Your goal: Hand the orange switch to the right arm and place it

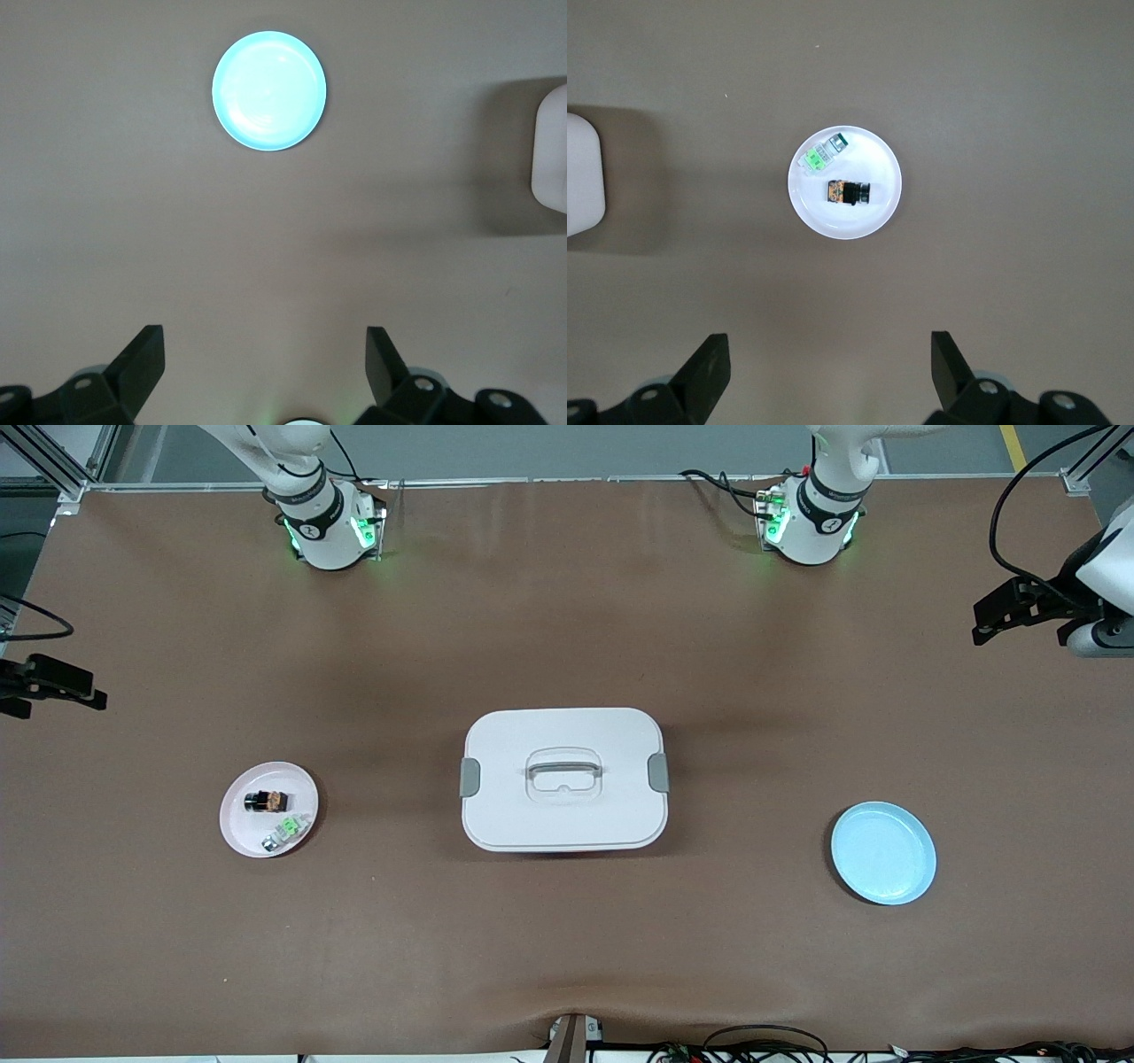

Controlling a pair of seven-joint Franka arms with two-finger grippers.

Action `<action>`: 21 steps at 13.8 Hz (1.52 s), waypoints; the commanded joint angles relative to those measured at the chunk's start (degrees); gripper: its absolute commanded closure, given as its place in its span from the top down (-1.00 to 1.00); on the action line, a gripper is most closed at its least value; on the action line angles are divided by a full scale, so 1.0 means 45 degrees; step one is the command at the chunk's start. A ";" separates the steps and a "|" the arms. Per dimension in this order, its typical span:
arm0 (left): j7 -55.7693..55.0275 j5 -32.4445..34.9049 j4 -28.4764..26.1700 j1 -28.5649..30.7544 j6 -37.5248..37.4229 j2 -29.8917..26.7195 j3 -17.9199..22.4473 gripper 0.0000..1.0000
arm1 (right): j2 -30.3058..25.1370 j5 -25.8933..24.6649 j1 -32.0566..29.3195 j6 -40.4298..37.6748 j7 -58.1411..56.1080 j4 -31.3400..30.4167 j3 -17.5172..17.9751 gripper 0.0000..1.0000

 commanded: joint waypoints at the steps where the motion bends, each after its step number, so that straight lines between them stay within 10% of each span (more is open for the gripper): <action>1: 0.0042 -0.0159 -0.0036 0.0038 -0.0197 -0.0184 0.0014 1.00 | -0.0496 0.0233 0.0004 -0.0346 0.0058 0.0362 0.0085 1.00; 21: 0.0042 -0.0159 -0.0016 0.0058 -0.0197 -0.0145 0.0034 1.00 | -0.1533 0.0037 0.0979 -0.1245 0.0292 0.0206 -0.0633 1.00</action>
